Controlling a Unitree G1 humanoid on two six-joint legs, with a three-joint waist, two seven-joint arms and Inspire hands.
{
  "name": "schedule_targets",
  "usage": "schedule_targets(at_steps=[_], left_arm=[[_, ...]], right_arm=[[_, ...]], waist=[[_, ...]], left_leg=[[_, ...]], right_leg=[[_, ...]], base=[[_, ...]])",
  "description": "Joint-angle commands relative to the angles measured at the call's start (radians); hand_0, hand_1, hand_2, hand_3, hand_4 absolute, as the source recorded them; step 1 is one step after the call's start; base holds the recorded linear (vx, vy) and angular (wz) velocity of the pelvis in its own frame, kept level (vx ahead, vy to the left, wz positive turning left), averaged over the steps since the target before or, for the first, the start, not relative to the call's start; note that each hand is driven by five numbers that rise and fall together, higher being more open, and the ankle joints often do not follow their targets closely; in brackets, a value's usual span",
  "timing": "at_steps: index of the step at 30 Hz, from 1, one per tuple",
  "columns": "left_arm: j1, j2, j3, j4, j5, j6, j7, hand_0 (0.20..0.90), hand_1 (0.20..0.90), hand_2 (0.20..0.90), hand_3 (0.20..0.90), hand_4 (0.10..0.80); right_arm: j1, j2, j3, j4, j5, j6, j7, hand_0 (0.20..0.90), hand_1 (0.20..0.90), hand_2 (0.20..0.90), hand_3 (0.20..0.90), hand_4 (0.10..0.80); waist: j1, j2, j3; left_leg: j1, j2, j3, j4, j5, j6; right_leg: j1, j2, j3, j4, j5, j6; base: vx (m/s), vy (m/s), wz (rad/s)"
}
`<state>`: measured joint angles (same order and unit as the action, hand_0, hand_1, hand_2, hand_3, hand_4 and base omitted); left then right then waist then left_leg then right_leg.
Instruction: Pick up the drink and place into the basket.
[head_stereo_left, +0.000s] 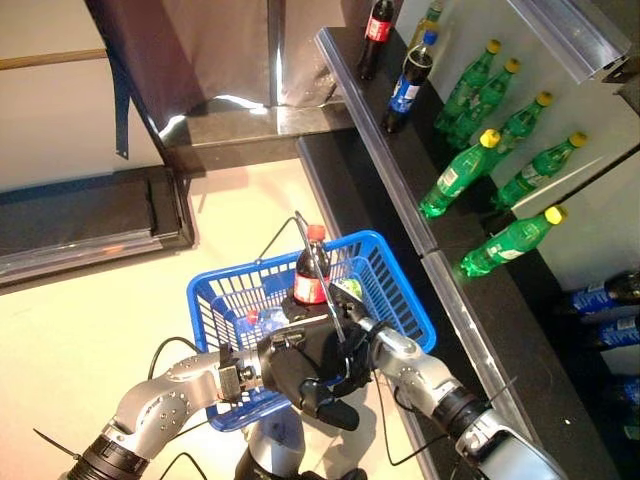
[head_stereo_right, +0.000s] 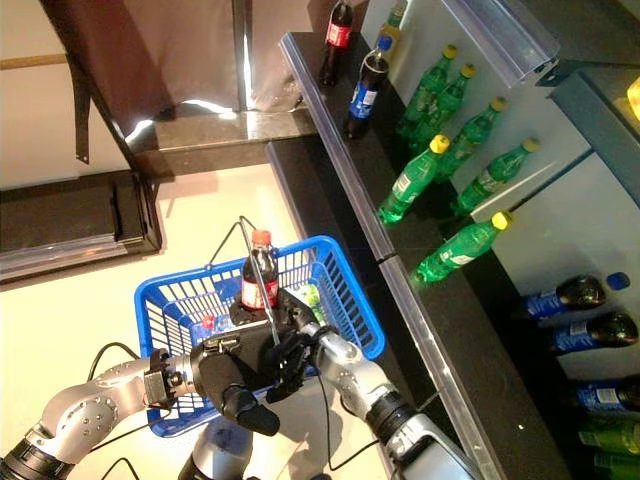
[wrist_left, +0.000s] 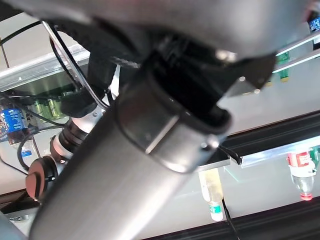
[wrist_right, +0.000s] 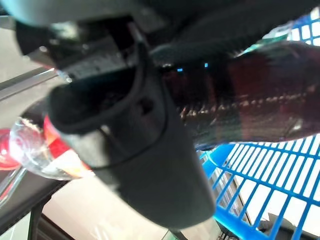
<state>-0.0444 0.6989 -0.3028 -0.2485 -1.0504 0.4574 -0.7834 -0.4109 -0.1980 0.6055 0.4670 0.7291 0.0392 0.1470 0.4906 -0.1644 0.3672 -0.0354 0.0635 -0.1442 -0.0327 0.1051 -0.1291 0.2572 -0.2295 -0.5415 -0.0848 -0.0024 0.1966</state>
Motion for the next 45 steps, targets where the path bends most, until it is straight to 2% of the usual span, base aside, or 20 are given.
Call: schedule_targets(at_steps=[1, 12, 16, 20, 24, 29, 37, 45], left_arm=[[-0.166, -0.26, -0.055, -0.359, -0.19, -0.176, -0.332, 0.3, 0.3, 0.3, 0.2, 0.1], [-0.159, -0.248, -0.043, -0.356, -0.188, -0.183, -0.339, 0.3, 0.3, 0.3, 0.2, 0.1], [-0.164, -0.236, -0.035, -0.36, -0.202, -0.179, -0.335, 0.3, 0.3, 0.3, 0.2, 0.1], [-0.165, -0.218, -0.02, -0.37, -0.218, -0.165, -0.342, 0.3, 0.3, 0.3, 0.2, 0.1], [-0.165, -0.203, -0.023, -0.381, -0.222, -0.17, -0.347, 0.3, 0.3, 0.3, 0.2, 0.1], [-0.186, -0.197, -0.042, -0.383, -0.217, -0.184, -0.341, 0.3, 0.3, 0.3, 0.2, 0.1], [-0.238, -0.188, -0.08, -0.386, -0.214, -0.205, -0.322, 0.3, 0.3, 0.3, 0.2, 0.1], [-0.271, -0.189, -0.098, -0.385, -0.209, -0.21, -0.335, 0.3, 0.3, 0.3, 0.2, 0.1]], right_arm=[[0.013, 0.038, -0.02, -0.042, 0.052, -0.17, 0.023, 0.3, 0.3, 0.3, 0.2, 0.1], [0.009, -0.016, -0.054, -0.046, 0.013, -0.173, 0.029, 0.3, 0.3, 0.3, 0.2, 0.1], [-0.006, -0.047, -0.057, -0.044, -0.105, -0.177, 0.031, 0.3, 0.3, 0.3, 0.2, 0.1], [-0.059, -0.141, 0.005, -0.084, -0.324, -0.185, 0.06, 0.3, 0.3, 0.3, 0.2, 0.1], [-0.133, -0.223, 0.09, -0.17, -0.438, -0.145, 0.064, 0.3, 0.3, 0.3, 0.2, 0.1], [-0.21, -0.265, 0.166, -0.217, -0.541, -0.088, 0.092, 0.3, 0.3, 0.3, 0.2, 0.1], [-0.308, -0.285, 0.236, -0.225, -0.636, -0.034, 0.165, 0.3, 0.3, 0.3, 0.2, 0.1], [-0.373, -0.265, 0.286, -0.243, -0.686, 0.004, 0.235, 0.3, 0.3, 0.3, 0.2, 0.1]], waist=[[-0.004, 0.07, -0.359], [-0.013, 0.067, -0.357], [-0.014, 0.063, -0.356], [-0.008, 0.052, -0.352], [-0.003, 0.043, -0.347], [0.002, 0.036, -0.344], [0.012, 0.025, -0.341], [0.02, 0.019, -0.343]], left_leg=[[0.065, -0.001, -0.005, -0.055, -0.026, 0.039], [0.065, 0.004, 0.008, -0.055, -0.027, 0.038], [0.064, 0.005, 0.009, -0.055, -0.027, 0.039], [0.064, 0.005, 0.003, -0.055, -0.027, 0.036], [0.064, 0.004, -0.003, -0.055, -0.027, 0.033], [0.064, 0.002, -0.013, -0.055, -0.026, 0.032], [0.063, -0.004, -0.034, -0.055, -0.024, 0.029], [0.064, -0.011, -0.051, -0.055, -0.024, 0.029]], right_leg=[[-0.021, 0.048, -0.016, 0.079, 0.002, -0.066], [-0.024, 0.047, -0.018, 0.082, 0.001, -0.067], [-0.026, 0.045, -0.019, 0.086, -0.001, -0.066], [-0.024, 0.046, -0.022, 0.086, -0.003, -0.068], [-0.021, 0.051, -0.02, 0.083, -0.002, -0.07], [-0.017, 0.053, -0.022, 0.081, -0.002, -0.07], [-0.012, 0.06, -0.025, 0.084, -0.008, -0.074], [-0.008, 0.064, -0.023, 0.083, -0.009, -0.077]], base=[[0.0, 0.0, 0.0], [0.0, 0.0, 0.0], [0.0, 0.0, 0.0], [0.003, -0.017, 0.0], [0.002, -0.009, 0.0], [0.0, 0.0, 0.0], [0.0, 0.0, 0.0], [0.0, 0.0, 0.0]])
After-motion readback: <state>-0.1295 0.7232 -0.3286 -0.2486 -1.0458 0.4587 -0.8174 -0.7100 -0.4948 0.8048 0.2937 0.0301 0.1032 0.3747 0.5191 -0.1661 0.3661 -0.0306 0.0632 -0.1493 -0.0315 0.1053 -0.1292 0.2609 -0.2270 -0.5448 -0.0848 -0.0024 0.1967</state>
